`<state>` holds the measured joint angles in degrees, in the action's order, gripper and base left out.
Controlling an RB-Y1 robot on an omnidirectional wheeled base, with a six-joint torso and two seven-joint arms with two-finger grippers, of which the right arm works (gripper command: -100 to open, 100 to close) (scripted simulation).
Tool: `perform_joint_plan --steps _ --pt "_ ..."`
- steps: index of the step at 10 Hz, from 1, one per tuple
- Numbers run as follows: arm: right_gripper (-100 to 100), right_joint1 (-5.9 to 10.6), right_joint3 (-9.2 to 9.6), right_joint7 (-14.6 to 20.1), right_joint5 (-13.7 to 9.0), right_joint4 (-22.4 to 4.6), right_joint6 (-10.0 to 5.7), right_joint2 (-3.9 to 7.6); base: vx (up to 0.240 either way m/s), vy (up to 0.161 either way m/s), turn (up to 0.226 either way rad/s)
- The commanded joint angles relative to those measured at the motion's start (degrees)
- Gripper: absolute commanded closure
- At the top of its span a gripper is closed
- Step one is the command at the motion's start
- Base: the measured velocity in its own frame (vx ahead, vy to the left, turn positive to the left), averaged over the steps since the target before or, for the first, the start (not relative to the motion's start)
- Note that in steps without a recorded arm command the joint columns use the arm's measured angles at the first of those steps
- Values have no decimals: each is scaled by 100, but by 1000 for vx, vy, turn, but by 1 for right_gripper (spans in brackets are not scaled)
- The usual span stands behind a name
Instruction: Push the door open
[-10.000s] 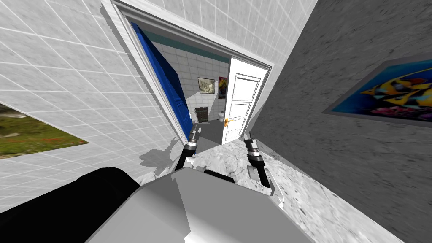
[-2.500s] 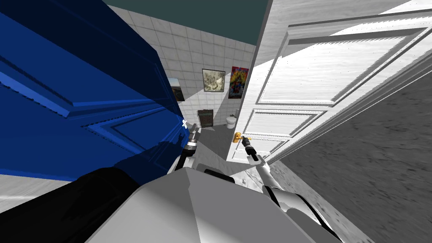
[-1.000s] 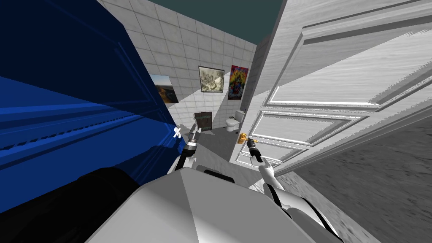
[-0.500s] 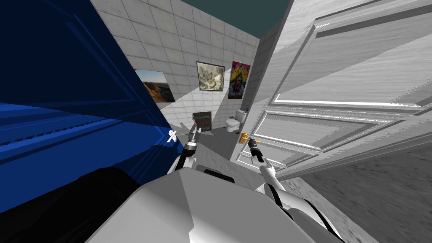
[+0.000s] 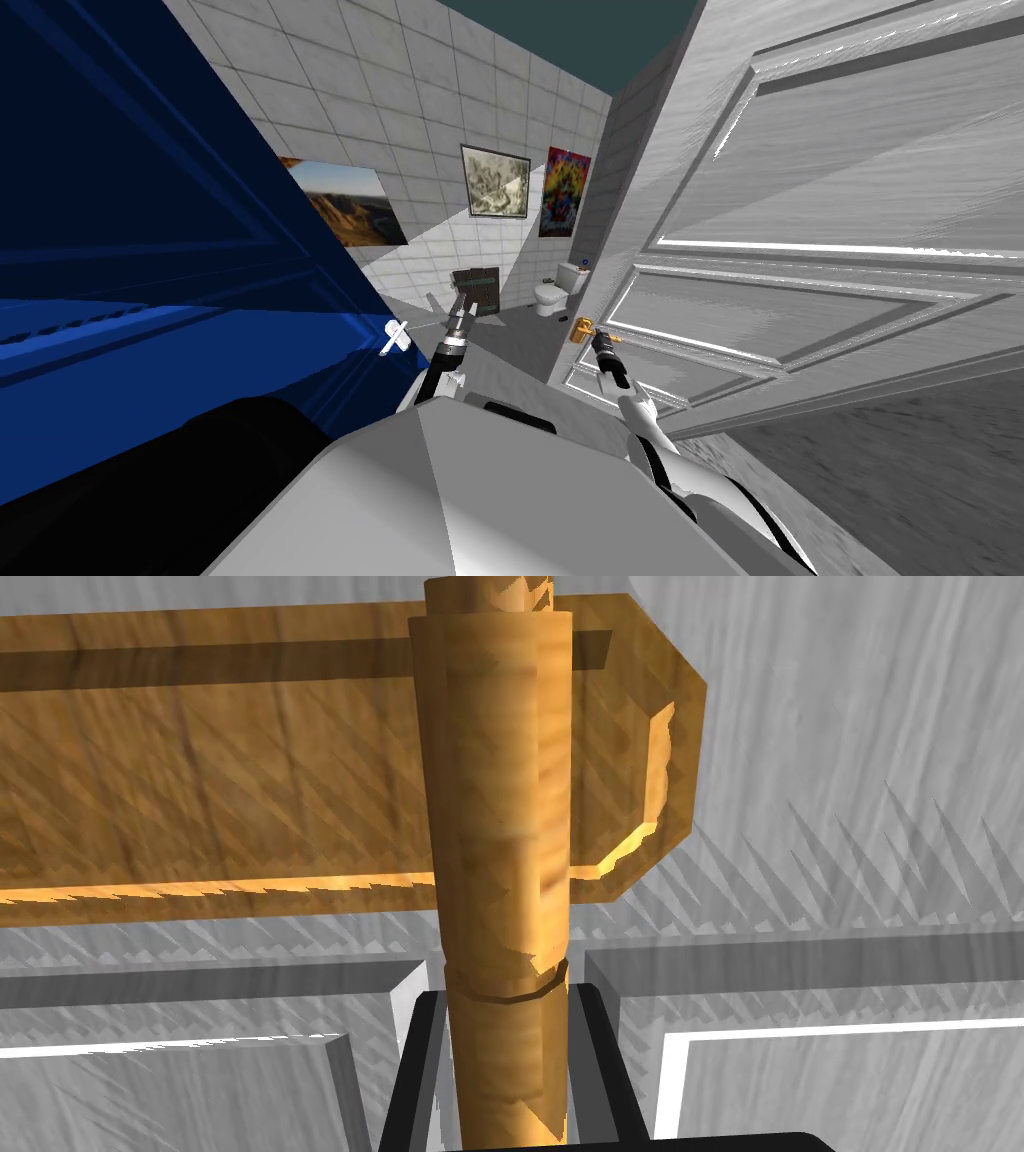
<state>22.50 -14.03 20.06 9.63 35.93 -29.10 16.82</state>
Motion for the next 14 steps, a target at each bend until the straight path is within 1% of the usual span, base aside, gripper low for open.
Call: perform_joint_plan --steps 1,7,8,10,14 --pt "100 -43 -113 -15 -50 65 22 107 187 77 -40" --pt "100 -113 -488 -203 -206 21 45 214 212 85 -70" --pt "100 -131 -579 -250 -244 10 50 241 194 99 -85" --pt "100 -152 -694 -308 -292 -3 57 274 205 124 -84" --pt "100 -189 -892 -407 -374 -26 69 330 182 61 -55"
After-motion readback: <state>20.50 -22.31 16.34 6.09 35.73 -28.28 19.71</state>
